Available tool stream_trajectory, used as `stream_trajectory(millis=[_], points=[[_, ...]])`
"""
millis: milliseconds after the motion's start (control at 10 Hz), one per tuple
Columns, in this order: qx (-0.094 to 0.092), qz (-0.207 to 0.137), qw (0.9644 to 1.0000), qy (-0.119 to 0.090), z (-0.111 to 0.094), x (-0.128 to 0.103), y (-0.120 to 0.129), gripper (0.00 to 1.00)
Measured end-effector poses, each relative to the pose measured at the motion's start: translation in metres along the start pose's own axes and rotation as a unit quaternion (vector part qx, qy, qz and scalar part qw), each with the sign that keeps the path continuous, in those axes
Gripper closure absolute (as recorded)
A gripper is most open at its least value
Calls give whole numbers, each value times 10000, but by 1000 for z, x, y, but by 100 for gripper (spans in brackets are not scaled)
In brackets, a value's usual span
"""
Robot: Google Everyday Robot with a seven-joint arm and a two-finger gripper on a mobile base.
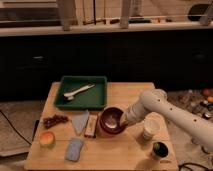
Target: Stack bowls into tray
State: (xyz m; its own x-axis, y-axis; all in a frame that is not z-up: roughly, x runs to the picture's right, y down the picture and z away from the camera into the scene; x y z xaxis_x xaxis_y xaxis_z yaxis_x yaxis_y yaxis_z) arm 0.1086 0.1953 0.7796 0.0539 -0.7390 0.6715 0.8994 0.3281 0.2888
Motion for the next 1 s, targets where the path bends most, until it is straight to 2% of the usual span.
stream_trajectory(millis=[200, 1000], points=[[-98, -41, 9999, 27, -14, 2, -3, 100], [-434, -206, 9988, 37, -49, 8, -16, 100]])
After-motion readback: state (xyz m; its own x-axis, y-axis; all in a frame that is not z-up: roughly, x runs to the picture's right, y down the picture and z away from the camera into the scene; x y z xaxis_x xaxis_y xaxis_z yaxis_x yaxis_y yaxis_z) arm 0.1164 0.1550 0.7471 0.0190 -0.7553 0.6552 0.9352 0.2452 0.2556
